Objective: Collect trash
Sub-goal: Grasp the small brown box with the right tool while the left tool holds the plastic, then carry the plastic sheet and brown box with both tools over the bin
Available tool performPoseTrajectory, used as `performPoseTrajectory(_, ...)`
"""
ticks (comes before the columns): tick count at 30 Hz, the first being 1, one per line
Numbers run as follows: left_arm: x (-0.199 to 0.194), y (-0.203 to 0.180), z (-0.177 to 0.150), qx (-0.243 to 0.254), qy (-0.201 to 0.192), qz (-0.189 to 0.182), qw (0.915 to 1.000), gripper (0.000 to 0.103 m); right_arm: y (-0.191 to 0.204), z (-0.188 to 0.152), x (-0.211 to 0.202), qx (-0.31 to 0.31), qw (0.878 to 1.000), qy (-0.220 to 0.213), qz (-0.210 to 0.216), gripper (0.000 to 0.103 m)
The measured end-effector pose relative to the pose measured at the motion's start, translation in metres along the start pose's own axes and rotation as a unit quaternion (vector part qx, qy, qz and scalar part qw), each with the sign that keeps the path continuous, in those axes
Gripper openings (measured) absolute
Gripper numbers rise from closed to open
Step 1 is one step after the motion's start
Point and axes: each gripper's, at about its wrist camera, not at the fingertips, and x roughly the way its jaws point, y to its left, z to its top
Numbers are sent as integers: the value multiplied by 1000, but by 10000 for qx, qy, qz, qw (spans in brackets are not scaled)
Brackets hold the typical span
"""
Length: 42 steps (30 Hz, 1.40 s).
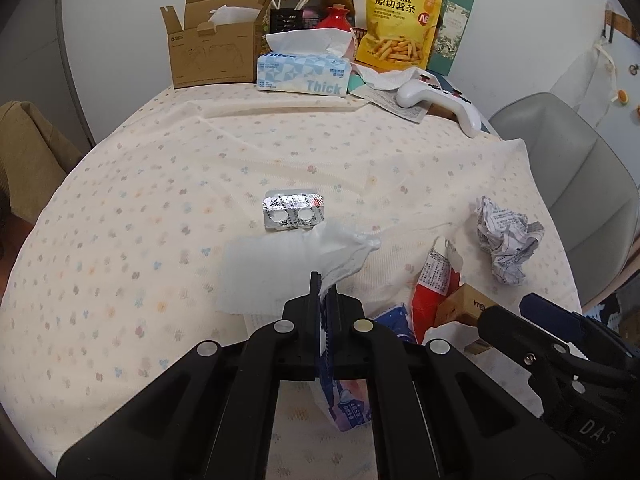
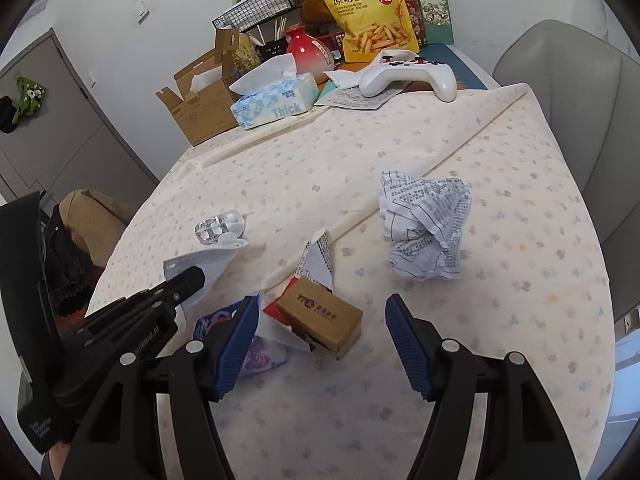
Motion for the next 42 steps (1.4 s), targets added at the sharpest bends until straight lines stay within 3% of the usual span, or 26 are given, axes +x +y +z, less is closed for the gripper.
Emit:
performPoseTrajectory(8, 9, -6, 6, 28, 17, -42, 10000, 3, -3, 4, 20, 78, 9999, 126, -54, 58)
performPoseTrajectory(11, 7, -5, 6, -42, -13, -112, 9999, 3, -6, 2, 24, 96, 9996, 248, -101, 51)
performPoseTrajectory(18, -3, -16, 2, -2, -88, -194, 9998, 3, -18, -10, 12, 114, 9995, 250, -162, 48)
performPoseTrajectory(42, -87, -83, -27, 463, -684, -228, 9963, 3, -42, -40, -121, 138, 9962, -703, -489, 48)
